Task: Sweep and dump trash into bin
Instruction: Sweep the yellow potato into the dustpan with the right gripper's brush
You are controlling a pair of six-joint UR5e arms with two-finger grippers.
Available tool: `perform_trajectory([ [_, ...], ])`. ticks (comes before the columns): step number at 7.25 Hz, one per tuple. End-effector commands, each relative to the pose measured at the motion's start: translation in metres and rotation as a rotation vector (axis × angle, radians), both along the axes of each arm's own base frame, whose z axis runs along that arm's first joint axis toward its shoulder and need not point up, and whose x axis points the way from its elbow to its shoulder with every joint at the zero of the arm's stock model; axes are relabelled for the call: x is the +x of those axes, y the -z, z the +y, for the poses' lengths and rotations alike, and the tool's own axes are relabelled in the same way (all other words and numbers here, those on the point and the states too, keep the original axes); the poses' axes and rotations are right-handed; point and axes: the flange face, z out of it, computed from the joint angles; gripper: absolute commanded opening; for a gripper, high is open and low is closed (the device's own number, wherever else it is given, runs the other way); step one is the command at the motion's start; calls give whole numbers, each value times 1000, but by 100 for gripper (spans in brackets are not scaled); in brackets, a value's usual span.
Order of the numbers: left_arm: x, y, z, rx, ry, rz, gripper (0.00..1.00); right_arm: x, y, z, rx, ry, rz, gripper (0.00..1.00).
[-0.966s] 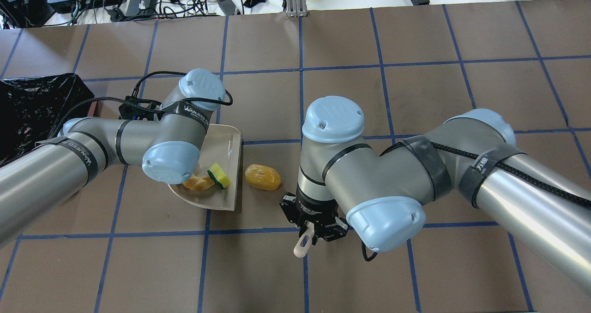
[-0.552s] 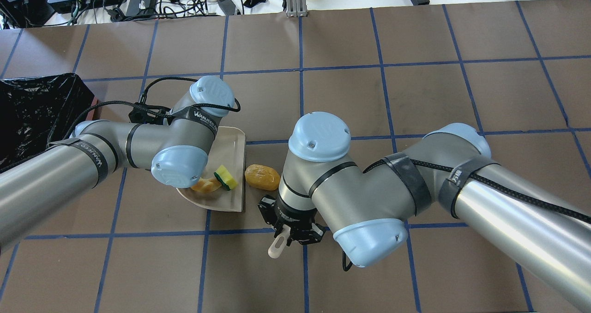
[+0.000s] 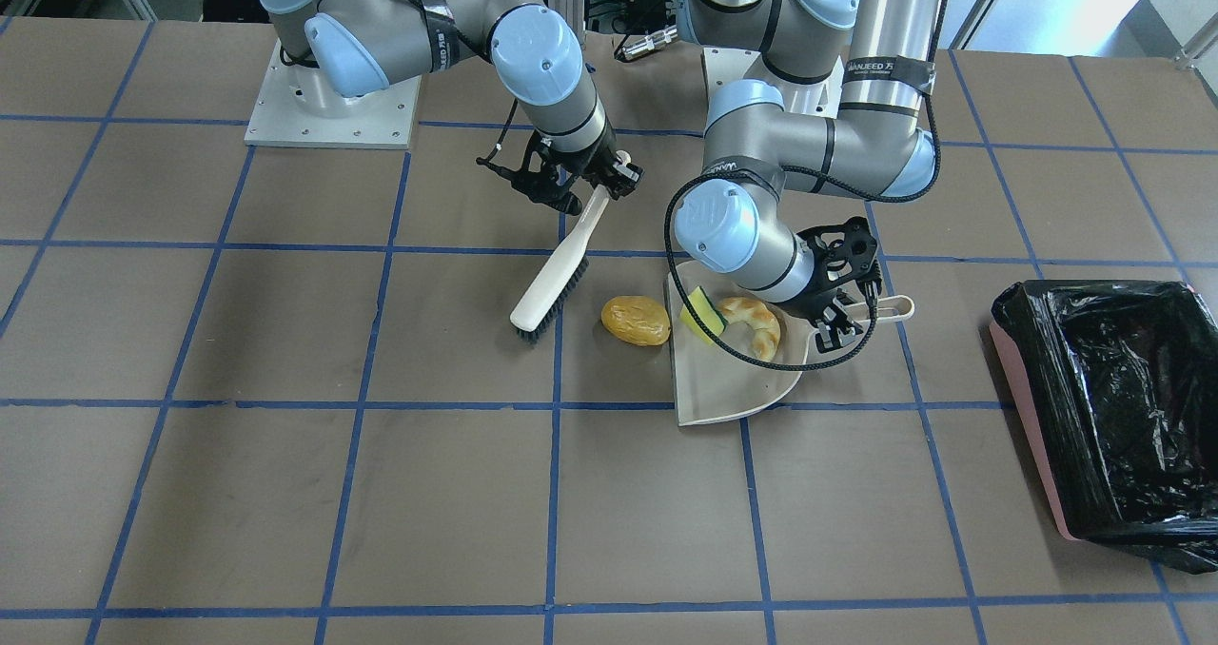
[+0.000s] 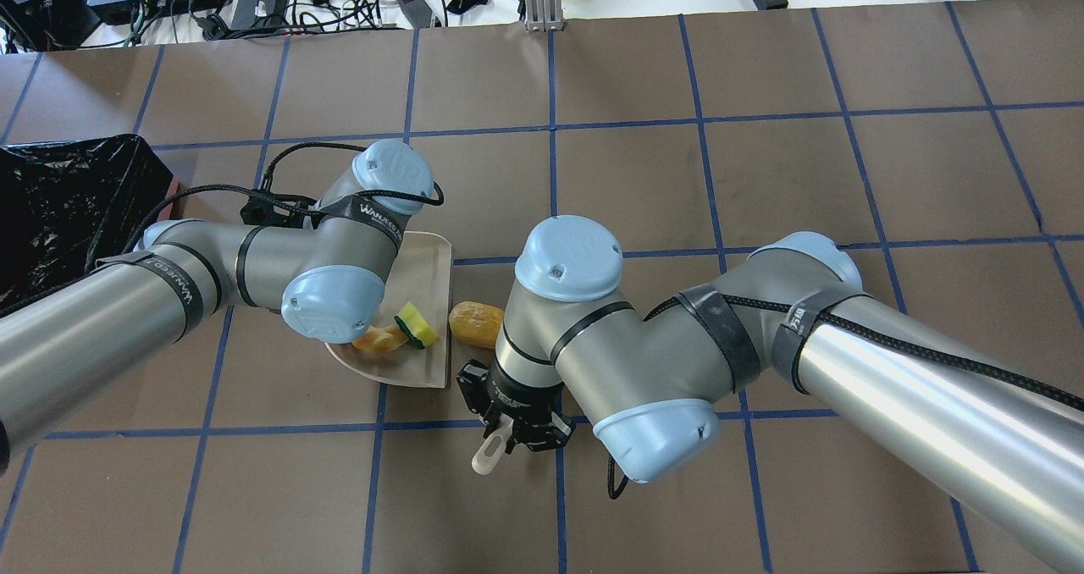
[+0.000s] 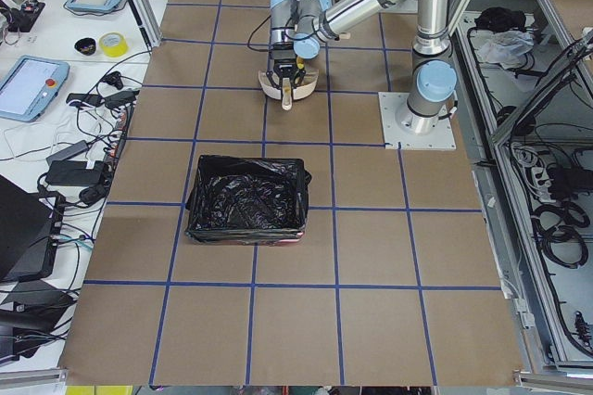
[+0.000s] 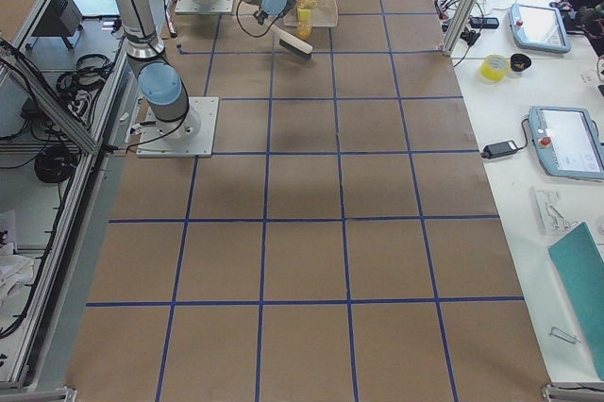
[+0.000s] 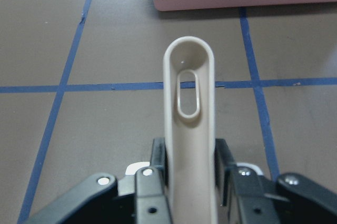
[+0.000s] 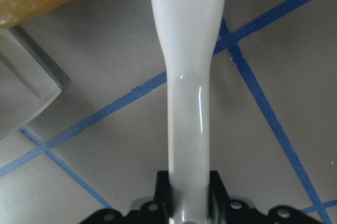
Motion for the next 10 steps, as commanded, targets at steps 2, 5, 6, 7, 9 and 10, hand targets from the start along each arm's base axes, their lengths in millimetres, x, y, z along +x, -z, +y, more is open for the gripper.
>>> perform_trajectory([
  [2, -1, -3, -4, -3, 5, 2, 0, 25, 10, -13, -79, -58, -184, 0],
  [5, -1, -6, -7, -8, 9, 3, 0, 49, 29, -32, -197, -230, -393, 0],
  [6, -1, -6, -8, -8, 9, 3, 0, 57, 25, -42, -236, -299, -440, 0],
  [7, -2, -10, -12, -17, 10, 6, 0, 63, 22, -52, -273, -353, -456, 0],
  [9, -2, -10, -15, -18, 9, 8, 0, 66, 26, -59, -273, -352, -449, 0],
  [10, -2, -11, -15, -22, 8, 9, 0, 65, 27, -59, -277, -357, -443, 0],
])
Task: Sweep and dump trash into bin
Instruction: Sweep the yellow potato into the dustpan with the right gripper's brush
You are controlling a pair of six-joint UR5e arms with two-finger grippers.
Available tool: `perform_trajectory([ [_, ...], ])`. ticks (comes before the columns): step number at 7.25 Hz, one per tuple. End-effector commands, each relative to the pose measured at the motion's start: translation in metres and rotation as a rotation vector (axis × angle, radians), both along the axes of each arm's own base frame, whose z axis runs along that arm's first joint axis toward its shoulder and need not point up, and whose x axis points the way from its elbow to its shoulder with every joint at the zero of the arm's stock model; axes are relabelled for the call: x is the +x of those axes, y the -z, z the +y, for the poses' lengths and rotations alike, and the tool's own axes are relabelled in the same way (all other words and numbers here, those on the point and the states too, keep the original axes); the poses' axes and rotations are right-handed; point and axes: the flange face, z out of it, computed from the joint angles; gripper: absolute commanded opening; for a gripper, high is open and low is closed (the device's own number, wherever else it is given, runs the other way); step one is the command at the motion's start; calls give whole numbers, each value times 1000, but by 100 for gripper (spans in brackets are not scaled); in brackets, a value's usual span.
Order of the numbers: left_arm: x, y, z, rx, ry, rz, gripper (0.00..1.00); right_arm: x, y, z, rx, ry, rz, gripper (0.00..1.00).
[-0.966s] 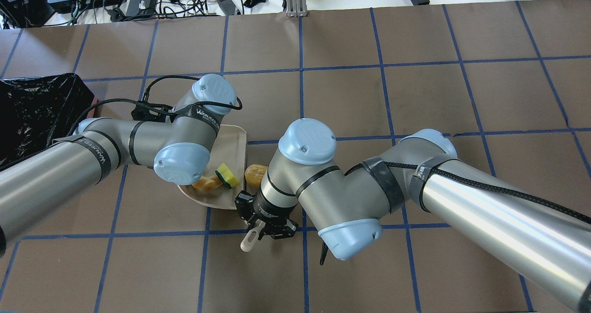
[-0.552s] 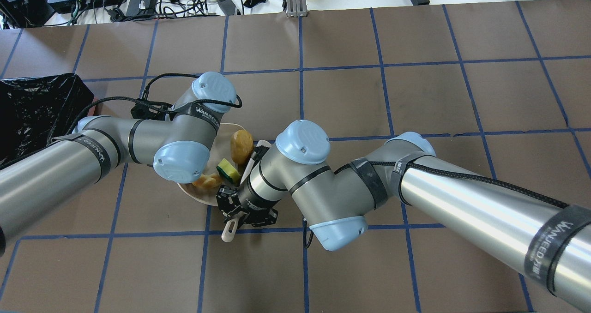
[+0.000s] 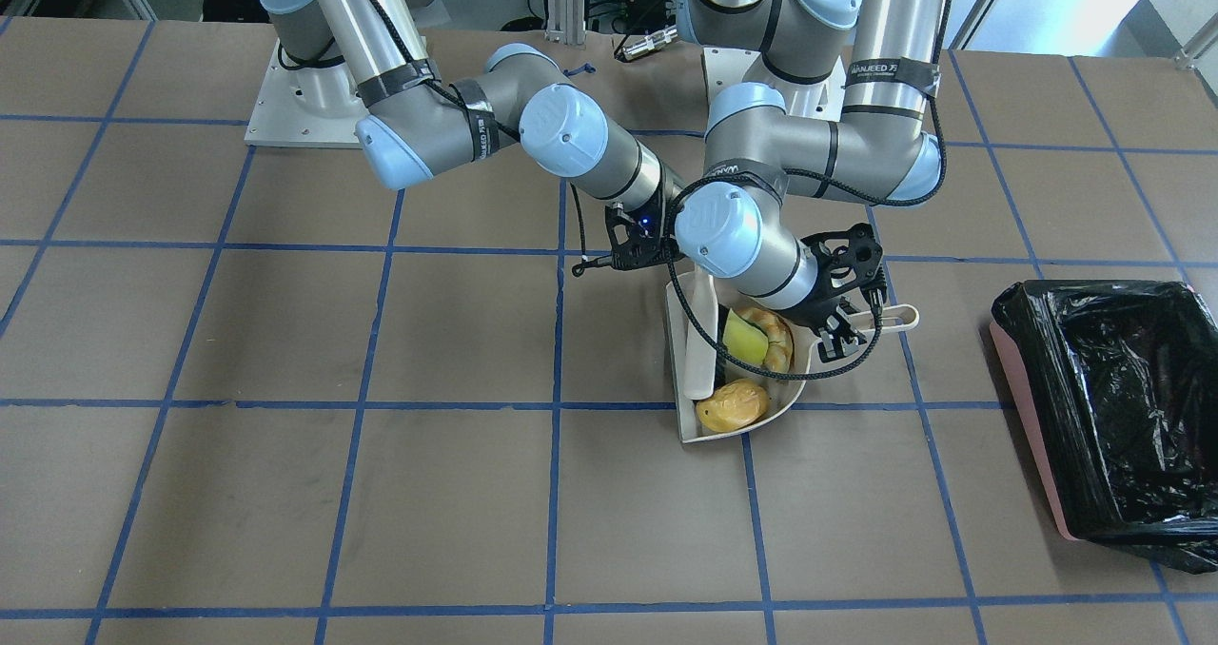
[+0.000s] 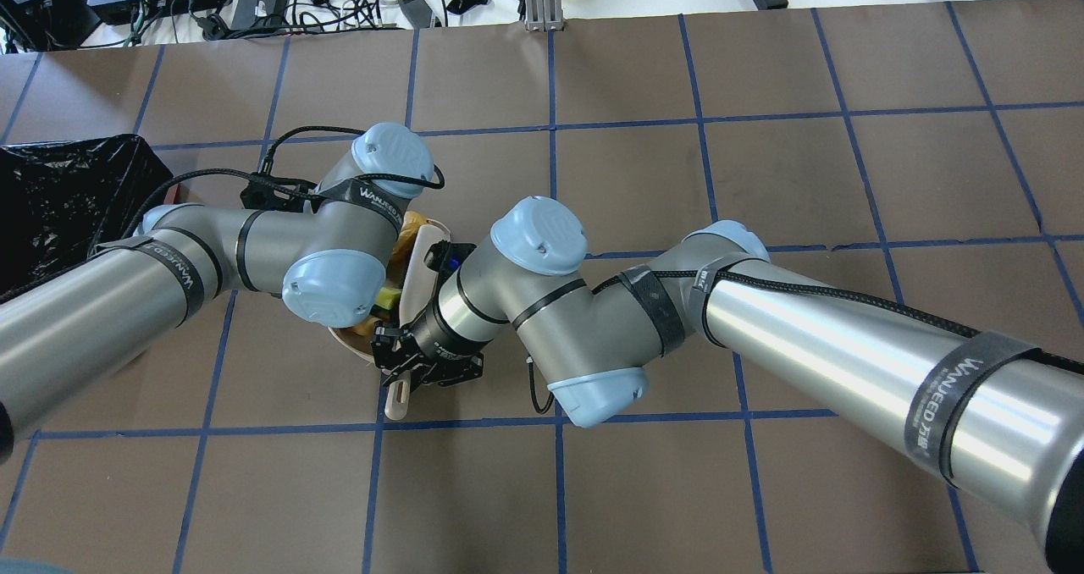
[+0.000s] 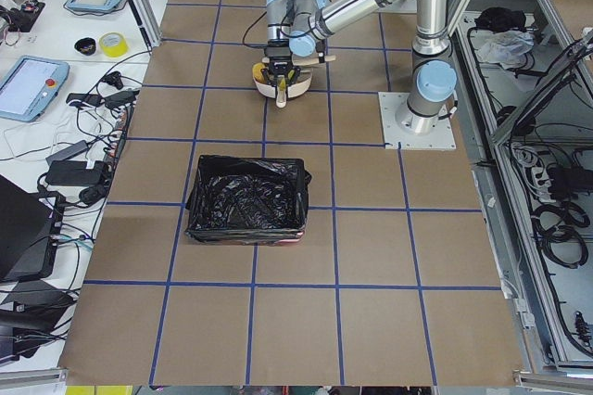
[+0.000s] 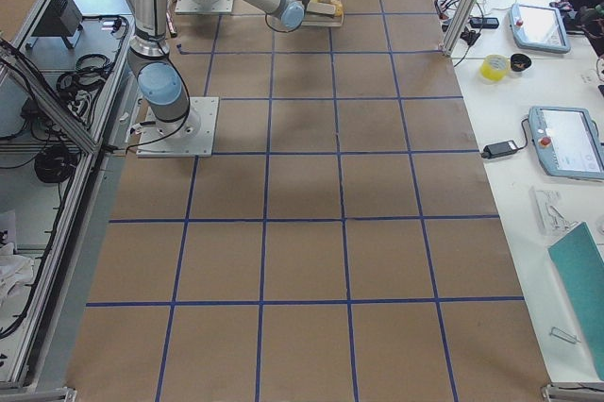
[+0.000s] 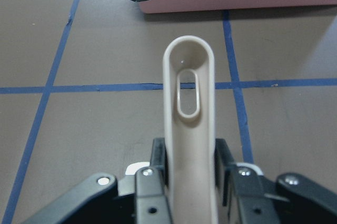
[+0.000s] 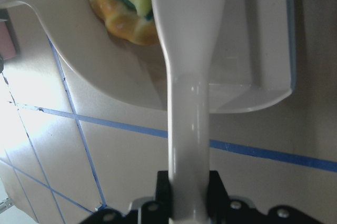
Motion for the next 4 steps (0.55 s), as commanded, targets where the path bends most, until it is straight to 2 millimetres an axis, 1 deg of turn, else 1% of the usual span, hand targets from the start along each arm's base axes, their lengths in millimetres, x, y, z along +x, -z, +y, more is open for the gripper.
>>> perform_trajectory([
  [1, 0, 0, -1, -6, -1, 1, 0, -3, 2, -1, -26, -34, 12, 0],
  [3, -6, -10, -11, -32, -12, 72, 0, -6, 2, 0, -28, -30, 21, 0],
  [4, -7, -13, -14, -35, -14, 83, 0, -13, -2, 2, -20, -14, 28, 0],
])
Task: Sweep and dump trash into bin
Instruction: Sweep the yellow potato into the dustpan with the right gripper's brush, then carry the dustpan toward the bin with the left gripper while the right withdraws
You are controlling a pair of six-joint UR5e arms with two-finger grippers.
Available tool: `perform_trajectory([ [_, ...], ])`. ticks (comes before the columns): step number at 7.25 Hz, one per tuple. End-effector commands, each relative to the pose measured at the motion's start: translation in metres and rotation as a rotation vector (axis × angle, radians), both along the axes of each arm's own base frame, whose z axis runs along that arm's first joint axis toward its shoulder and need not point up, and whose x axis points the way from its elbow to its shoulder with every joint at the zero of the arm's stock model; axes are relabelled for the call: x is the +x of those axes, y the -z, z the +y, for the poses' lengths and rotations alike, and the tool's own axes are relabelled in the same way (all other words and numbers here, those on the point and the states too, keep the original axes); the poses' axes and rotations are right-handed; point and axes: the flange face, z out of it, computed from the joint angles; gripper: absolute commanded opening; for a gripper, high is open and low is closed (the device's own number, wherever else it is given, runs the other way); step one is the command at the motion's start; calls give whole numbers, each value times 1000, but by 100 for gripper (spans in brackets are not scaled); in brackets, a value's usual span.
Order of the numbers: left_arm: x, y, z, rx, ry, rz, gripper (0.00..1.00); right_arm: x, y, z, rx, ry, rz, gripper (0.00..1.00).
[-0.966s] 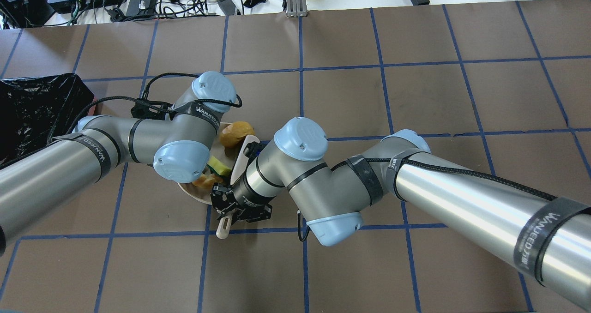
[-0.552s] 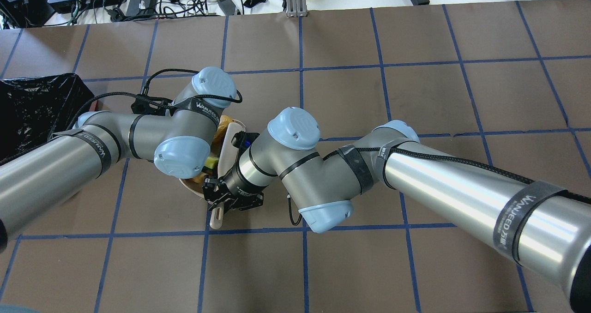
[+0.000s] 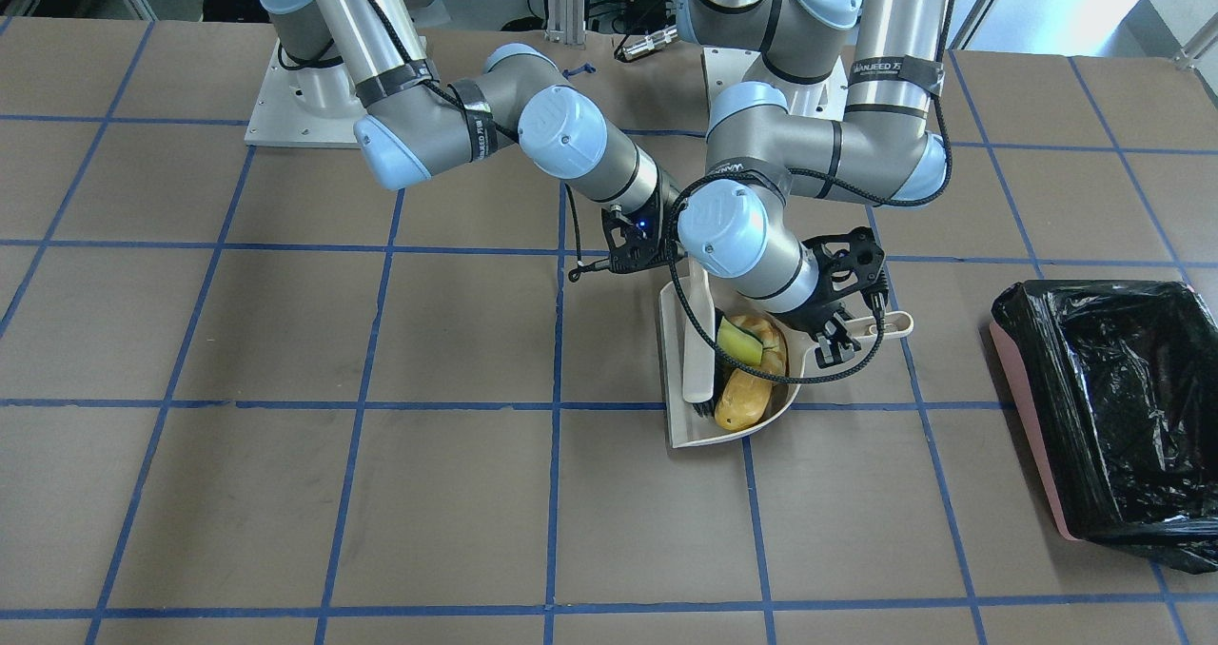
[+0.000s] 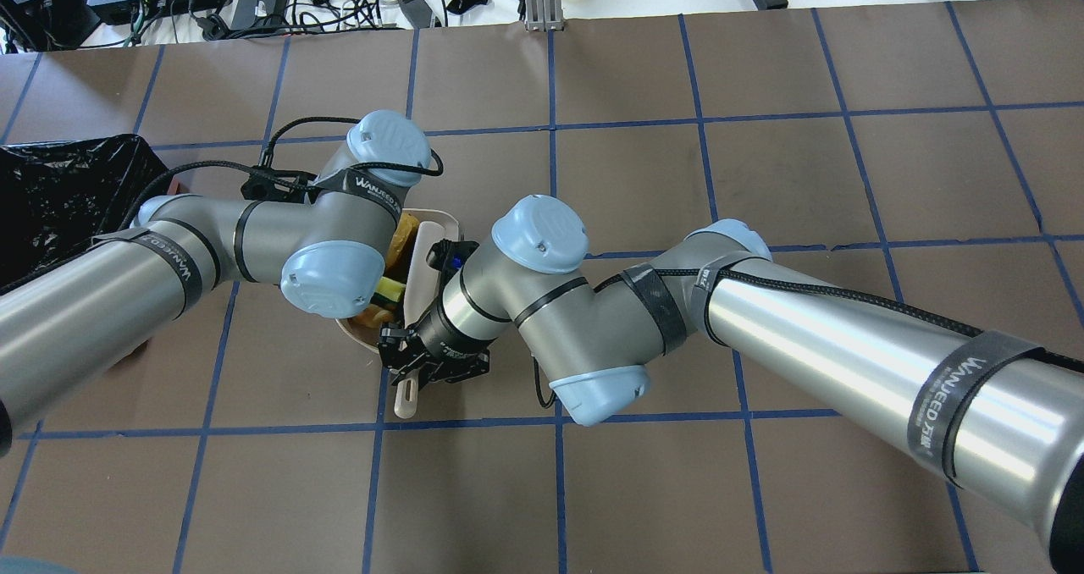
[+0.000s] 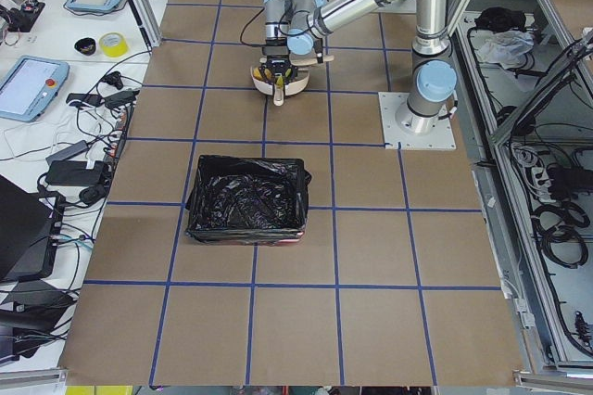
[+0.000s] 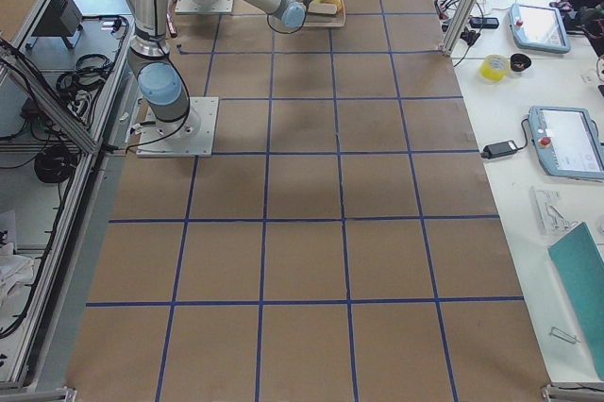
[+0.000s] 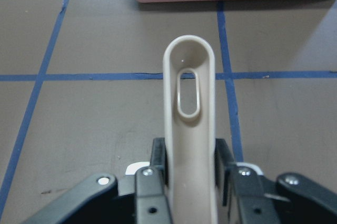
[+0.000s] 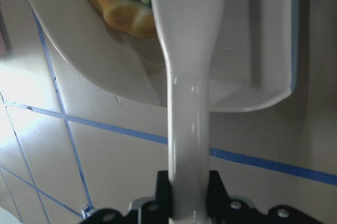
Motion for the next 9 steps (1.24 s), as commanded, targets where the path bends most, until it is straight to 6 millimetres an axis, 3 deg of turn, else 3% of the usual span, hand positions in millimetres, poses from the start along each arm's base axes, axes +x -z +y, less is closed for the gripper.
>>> perform_trajectory([
  [1, -3, -4, -5, -5, -5, 44, 0, -18, -11, 5, 12, 20, 15, 0],
  [4, -3, -5, -7, -11, -7, 54, 0, -58, -40, -3, -9, -2, 114, 0],
  [7, -8, -20, -19, -29, -1, 127, 0, -88, -55, 0, -5, -35, 246, 0],
  [8, -7, -22, -20, -19, 14, 134, 0, -101, -69, 3, -1, -38, 269, 0],
  [9, -3, -27, -21, -20, 13, 167, 0, -129, -87, 1, -15, -23, 336, 0],
])
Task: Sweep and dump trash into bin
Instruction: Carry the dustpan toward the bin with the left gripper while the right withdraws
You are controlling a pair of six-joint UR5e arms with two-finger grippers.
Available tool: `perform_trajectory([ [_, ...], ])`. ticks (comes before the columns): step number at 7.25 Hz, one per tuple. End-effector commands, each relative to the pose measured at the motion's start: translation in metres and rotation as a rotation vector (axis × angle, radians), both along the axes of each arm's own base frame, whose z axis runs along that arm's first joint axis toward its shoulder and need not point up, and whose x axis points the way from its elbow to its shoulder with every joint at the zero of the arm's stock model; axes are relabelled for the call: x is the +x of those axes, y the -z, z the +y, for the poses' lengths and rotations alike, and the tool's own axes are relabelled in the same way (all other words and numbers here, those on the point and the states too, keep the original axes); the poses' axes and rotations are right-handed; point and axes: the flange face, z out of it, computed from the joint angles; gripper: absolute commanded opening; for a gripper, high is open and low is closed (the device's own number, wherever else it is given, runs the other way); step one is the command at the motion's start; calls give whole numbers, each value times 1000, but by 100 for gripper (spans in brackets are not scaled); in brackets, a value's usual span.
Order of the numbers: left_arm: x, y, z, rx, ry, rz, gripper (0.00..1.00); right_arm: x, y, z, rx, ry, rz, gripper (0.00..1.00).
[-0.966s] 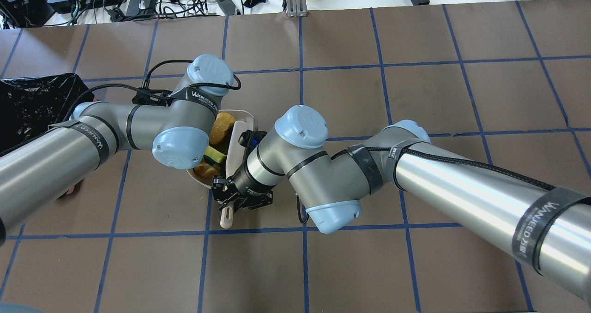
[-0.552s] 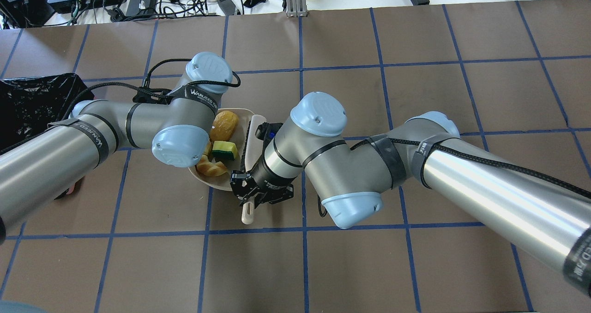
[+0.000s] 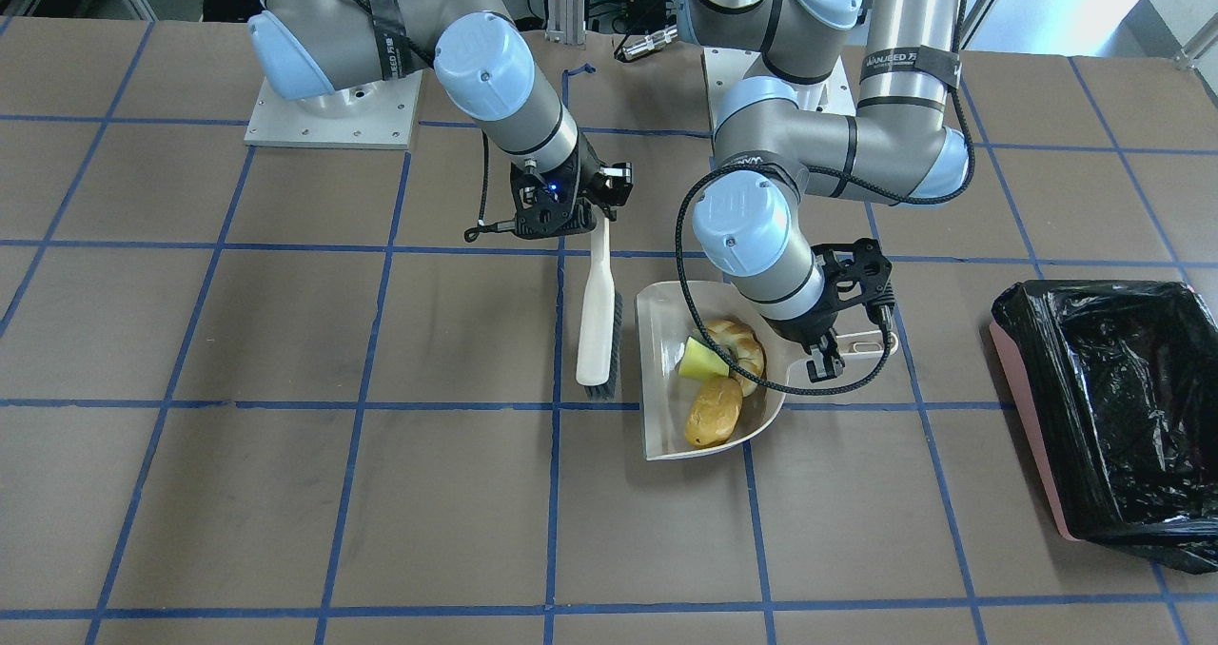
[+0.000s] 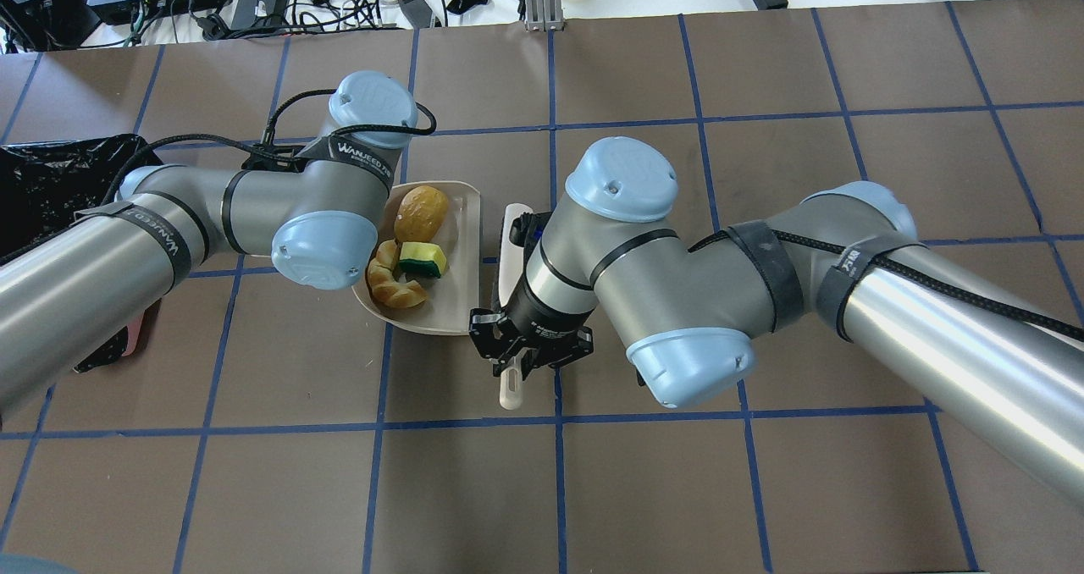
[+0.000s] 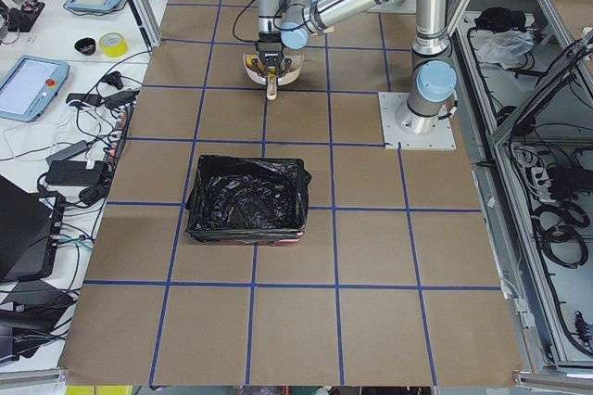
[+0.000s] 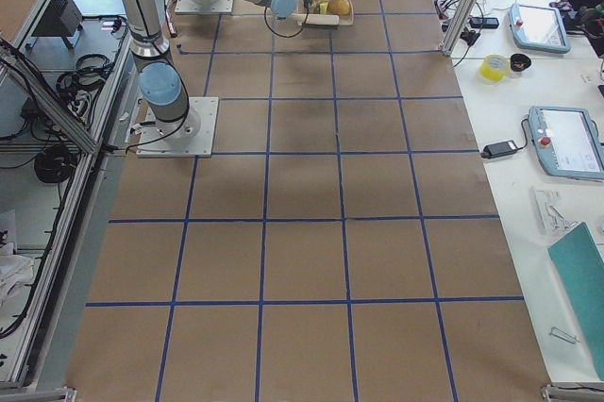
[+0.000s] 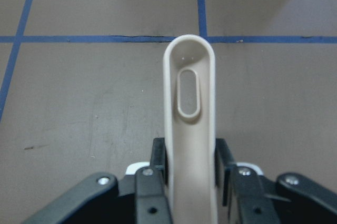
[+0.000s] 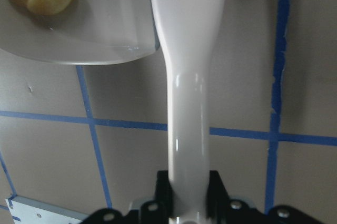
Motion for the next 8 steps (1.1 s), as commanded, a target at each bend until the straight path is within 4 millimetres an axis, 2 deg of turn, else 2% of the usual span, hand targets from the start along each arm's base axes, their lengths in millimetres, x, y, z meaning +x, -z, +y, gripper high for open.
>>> perform_trajectory([
  [1, 16, -16, -6, 7, 22, 39, 0, -52, -26, -1, 16, -16, 88, 0],
  [3, 37, -44, -24, -1, 15, 93, 0, -101, -44, -8, 31, 59, 154, 0],
  [5, 77, -97, -46, -8, 21, 166, 0, -141, -65, -23, -20, 102, 242, 0],
  [6, 113, -126, -57, -20, 24, 196, 0, -161, -68, -31, -25, 74, 277, 0],
  [7, 155, -157, -66, -38, 45, 219, 0, -194, -64, -43, -8, 96, 269, 0],
  [8, 198, -182, -72, -64, 56, 246, 0, -239, -56, -54, 28, 70, 250, 0],
])
